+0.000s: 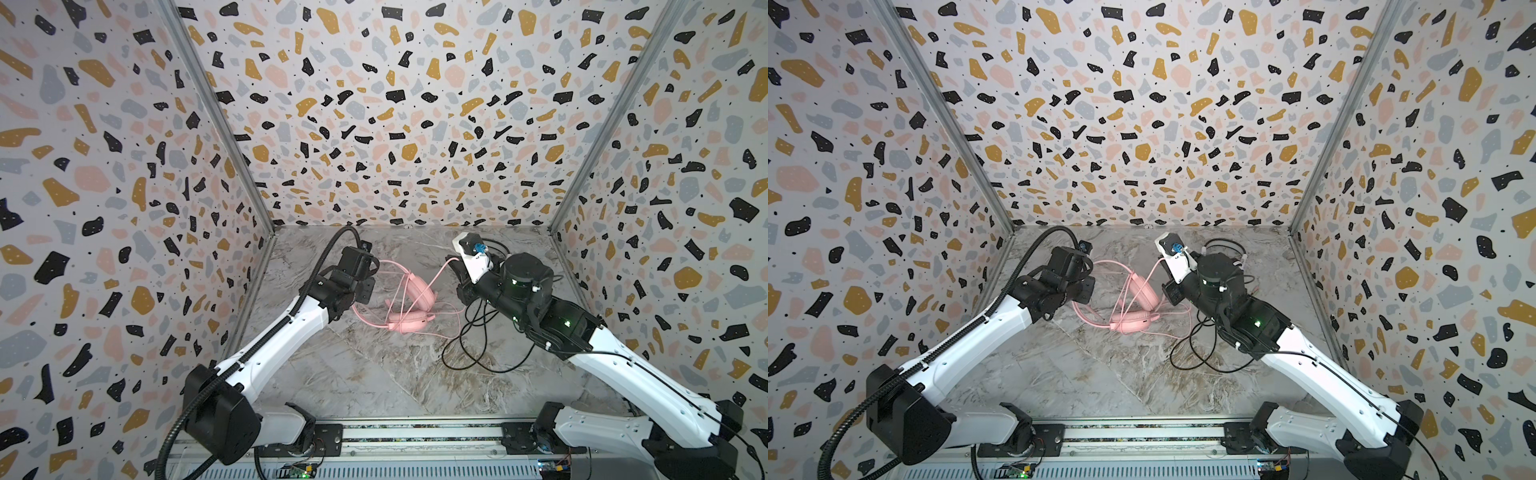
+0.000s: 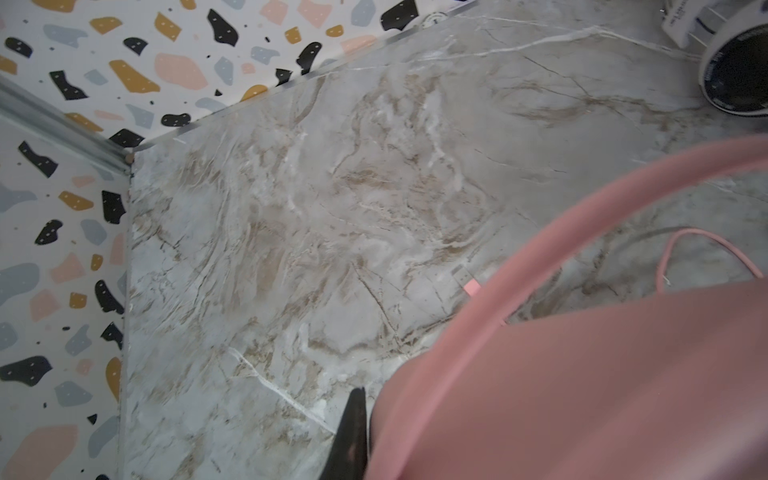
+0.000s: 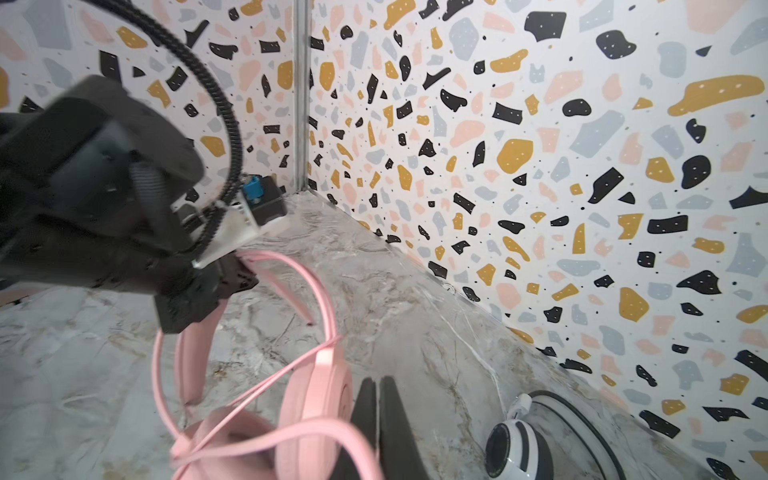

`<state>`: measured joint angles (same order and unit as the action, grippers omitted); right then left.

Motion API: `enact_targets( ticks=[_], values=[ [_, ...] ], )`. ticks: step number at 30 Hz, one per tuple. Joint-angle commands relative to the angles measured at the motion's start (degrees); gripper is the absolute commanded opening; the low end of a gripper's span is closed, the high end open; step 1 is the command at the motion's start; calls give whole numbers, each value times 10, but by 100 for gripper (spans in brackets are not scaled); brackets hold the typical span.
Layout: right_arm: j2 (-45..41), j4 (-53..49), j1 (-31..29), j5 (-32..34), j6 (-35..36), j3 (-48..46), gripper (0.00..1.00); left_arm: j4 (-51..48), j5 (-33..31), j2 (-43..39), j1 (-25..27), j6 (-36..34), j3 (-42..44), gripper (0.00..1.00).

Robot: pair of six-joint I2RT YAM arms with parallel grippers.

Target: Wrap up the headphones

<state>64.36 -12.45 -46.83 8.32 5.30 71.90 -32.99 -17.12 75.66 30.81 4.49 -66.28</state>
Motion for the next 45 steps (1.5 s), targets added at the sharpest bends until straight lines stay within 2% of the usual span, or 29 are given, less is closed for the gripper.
enact_targets(
  ticks=[1,8,11,17,20,23,26,29,35,39,42,45],
  values=[
    [17,35,44,-51,7,41,0,8,28,-35,27,-48,19,0],
    [77,50,119,-149,-22,48,0,-2,168,-51,49,-49,27,0],
    [97,50,129,-182,-28,38,0,5,220,-63,50,-45,25,0],
    [113,77,136,-201,-46,-19,0,16,330,-88,51,-35,10,0],
    [107,91,150,-247,-55,-54,0,17,377,-90,51,-38,3,0],
    [95,100,154,-267,-65,-92,0,11,390,-84,51,-34,-13,0],
    [74,132,158,-285,-79,-141,0,8,377,-90,48,-31,-30,0],
    [59,167,168,-329,-93,-189,1,12,381,-92,37,-23,-38,0],
    [50,221,180,-400,-118,-252,2,47,490,-100,-2,8,-41,0],
    [43,255,187,-434,-136,-287,0,40,465,-101,-28,0,-43,0],
    [33,273,194,-433,-142,-316,0,46,548,-90,-63,14,-39,0],
    [45,292,203,-467,-149,-321,1,65,570,-100,-64,37,-36,0]
  ],
)
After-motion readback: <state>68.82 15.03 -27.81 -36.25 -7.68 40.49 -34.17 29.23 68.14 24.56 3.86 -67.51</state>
